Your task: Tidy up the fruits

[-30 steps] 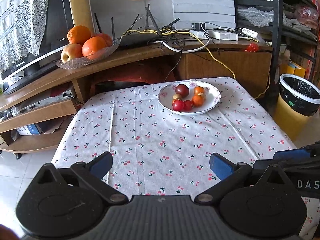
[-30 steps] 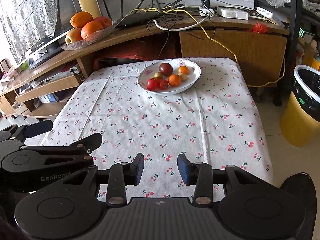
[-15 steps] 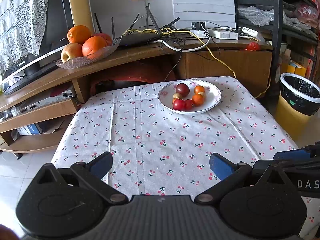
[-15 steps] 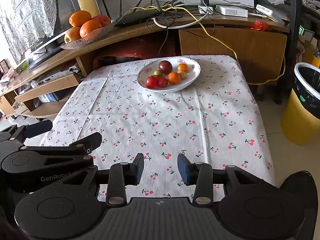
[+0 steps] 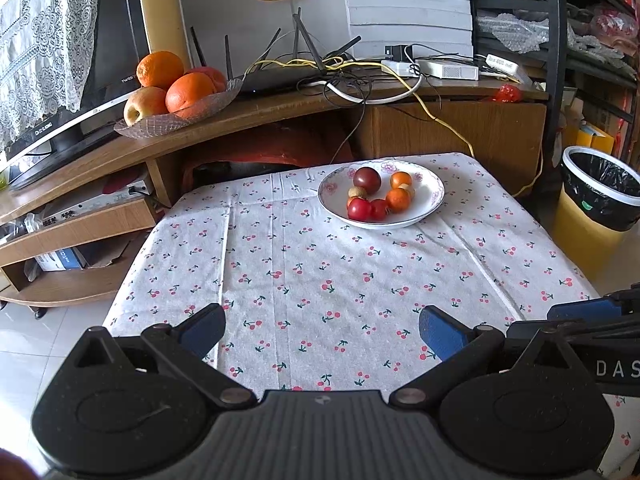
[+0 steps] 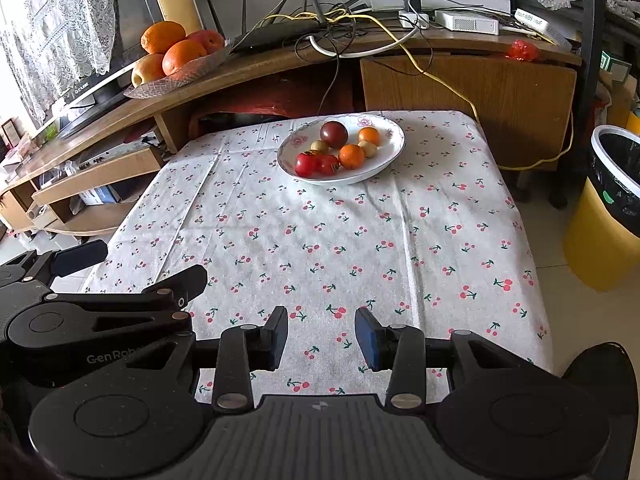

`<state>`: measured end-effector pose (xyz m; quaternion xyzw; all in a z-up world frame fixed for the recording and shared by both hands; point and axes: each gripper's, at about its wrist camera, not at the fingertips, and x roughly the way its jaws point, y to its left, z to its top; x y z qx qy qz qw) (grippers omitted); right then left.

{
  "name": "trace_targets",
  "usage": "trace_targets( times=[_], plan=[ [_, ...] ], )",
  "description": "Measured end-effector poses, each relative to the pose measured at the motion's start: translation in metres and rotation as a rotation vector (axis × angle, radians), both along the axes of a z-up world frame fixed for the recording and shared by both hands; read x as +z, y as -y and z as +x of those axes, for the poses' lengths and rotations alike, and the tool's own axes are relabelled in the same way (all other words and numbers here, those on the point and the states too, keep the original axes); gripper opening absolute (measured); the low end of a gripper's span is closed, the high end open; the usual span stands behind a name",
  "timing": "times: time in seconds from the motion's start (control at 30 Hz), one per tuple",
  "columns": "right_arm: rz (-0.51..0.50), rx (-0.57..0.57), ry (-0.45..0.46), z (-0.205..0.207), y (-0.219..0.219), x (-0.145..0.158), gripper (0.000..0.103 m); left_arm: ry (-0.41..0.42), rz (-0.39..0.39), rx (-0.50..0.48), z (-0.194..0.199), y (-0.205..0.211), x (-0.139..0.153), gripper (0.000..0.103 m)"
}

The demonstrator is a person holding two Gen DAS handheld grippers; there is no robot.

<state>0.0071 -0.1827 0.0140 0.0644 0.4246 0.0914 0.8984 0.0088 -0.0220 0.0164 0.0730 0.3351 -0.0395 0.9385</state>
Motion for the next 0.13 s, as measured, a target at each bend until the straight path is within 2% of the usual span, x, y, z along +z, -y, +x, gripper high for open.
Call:
trace_targets(
  times=[0.13],
  plan=[
    [-0.001,-0.003,0.004,0.0001,0.0007,0.0004,0.038,0.010,0.003,0.002,-0.0008,0.0004,0.0009,0.103]
  ],
)
